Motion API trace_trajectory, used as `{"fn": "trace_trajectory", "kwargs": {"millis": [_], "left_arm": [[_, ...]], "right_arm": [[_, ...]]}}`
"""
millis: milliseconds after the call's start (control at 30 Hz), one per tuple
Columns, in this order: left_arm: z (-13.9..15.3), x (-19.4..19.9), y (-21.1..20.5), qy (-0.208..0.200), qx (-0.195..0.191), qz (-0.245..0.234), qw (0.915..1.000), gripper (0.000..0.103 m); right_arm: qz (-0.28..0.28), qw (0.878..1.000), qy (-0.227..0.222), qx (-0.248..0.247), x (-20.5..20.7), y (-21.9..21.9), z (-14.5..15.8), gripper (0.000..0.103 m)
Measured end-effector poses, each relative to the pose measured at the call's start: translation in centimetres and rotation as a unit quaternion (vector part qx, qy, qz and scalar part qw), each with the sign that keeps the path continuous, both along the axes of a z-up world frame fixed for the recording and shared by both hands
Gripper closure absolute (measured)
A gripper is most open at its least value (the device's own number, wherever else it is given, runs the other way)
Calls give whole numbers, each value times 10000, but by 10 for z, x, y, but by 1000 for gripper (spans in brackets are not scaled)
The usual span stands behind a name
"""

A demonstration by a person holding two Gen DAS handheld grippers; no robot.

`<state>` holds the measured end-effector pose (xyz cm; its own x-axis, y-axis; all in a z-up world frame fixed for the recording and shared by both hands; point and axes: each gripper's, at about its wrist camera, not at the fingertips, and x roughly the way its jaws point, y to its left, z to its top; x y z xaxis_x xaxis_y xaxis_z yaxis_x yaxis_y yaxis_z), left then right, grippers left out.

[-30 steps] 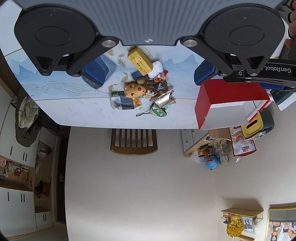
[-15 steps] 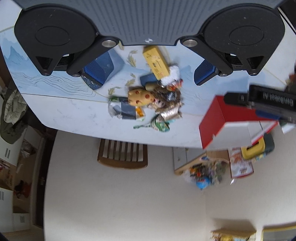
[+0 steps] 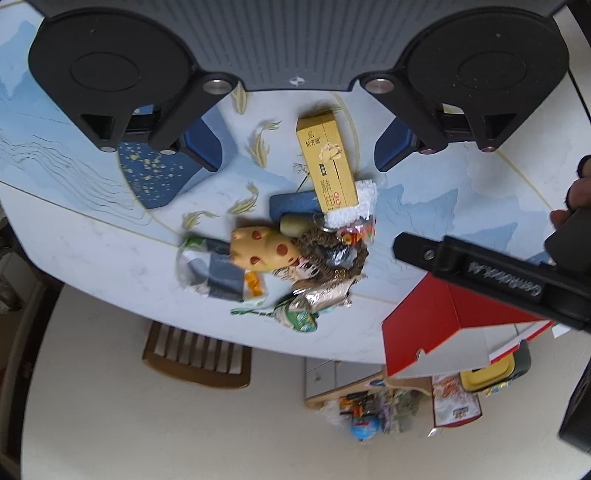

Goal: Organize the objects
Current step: 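Reach both tools toward the pile, closing the right tool on the yellow box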

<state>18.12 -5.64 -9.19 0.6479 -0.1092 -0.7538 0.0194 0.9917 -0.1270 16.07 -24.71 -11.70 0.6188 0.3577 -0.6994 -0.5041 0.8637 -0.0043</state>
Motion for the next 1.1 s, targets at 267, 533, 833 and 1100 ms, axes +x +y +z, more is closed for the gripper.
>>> {"fn": "trace_trajectory", "kwargs": {"millis": [267,533,833,1100], "left_arm": [[-29,27,-4,531,-536,307,9967,4],[-46,42,-10,860,-1065,404,9898,11],[-57,54,-6,1104,-1774,636,9759,26],[-62,55,-7,1250,-1882,641,9720,53]], "right_arm": [[417,9987,287,-97,21,8,-23,37],[737,9959,522,-45,33,12,-35,51],[857,9945,604,3,39,11,-39,67],[986,9927,690,13,35,1,-39,73]]}}
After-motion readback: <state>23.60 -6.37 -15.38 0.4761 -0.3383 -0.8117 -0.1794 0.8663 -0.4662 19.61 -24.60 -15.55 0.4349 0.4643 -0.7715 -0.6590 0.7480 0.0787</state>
